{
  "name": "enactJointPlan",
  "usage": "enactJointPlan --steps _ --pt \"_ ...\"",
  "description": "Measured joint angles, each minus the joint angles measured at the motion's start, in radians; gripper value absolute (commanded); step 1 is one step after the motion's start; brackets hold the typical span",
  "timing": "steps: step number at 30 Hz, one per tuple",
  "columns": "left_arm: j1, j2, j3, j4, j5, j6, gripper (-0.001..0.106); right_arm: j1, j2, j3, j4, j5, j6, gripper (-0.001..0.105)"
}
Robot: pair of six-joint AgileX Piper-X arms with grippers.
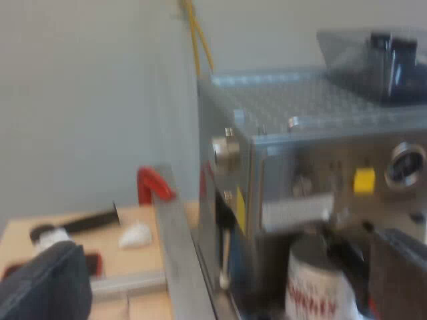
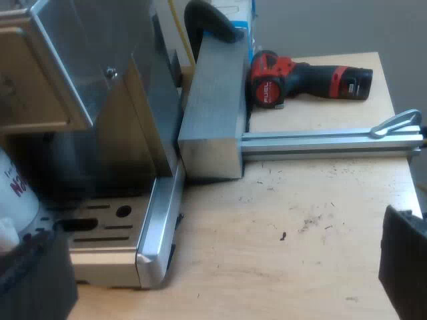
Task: Place mug into machine
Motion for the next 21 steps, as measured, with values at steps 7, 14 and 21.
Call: enactJointPlan --steps 7,14,21 --pt "0.003 -0.005 0.01 0.187 -0.003 0.01 0.087 0.001 -0.151 0.059 0.041 -0.002 -0.001 0.094" --pt "0.003 -0.005 0.011 0.212 -0.007 0.019 0.087 0.001 -0.163 0.082 0.075 -0.006 -0.001 0.094" --pt "0.003 -0.005 0.095 0.103 -0.009 0.022 0.087 0.001 -0.163 0.164 -0.015 -0.003 -0.001 0.094"
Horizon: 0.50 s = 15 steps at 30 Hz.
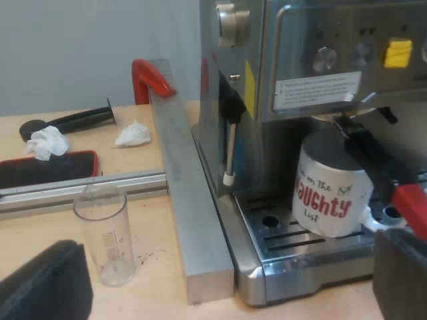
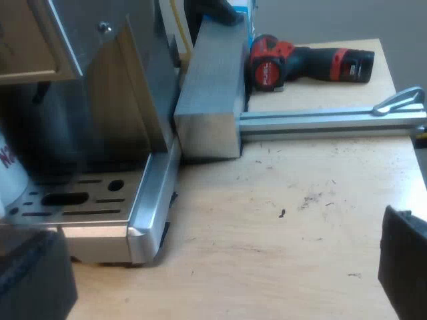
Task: Place mug into machine
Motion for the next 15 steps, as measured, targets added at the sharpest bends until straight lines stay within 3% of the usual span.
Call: enactJointPlan --steps 7,15 --pt "0.0 0.0 0.111 -0.079 -0.005 0.002 0.087 0.0 0.002 0.1 -0.019 0.0 0.005 0.094" --pt "0.0 0.002 0.195 -0.077 -0.006 0.002 0.087 0.0 0.002 0.203 -0.018 0.0 0.005 0.094"
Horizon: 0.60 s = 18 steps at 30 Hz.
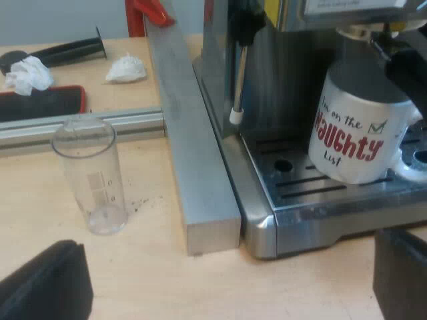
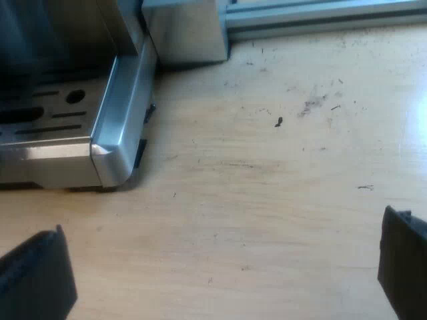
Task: Place mug into machine
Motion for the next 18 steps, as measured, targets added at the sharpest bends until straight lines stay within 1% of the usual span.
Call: enactJointPlan --steps 6,18 --pt "0.0 0.0 0.037 -0.001 0.0 0.0 0.087 0.0 0.0 0.063 -0.004 0.0 0.002 0.094" --pt "0.0 0.0 0.038 -0.004 0.0 0.0 0.087 0.0 0.0 0.064 -0.007 0.0 0.002 0.094"
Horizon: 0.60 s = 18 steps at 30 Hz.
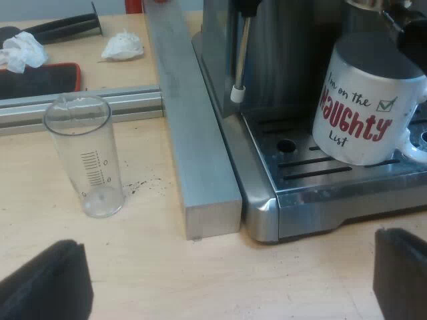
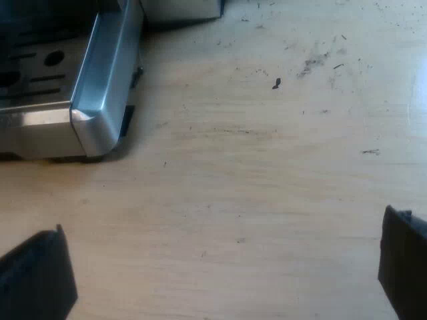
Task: Place mug into machine
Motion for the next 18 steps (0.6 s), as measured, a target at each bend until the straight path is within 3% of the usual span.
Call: enactJointPlan --steps 18 --pt "0.0 0.0 0.0 -0.007 0.0 0.0 0.087 0.0 0.0 0.0 0.0 0.0 0.0 0.094"
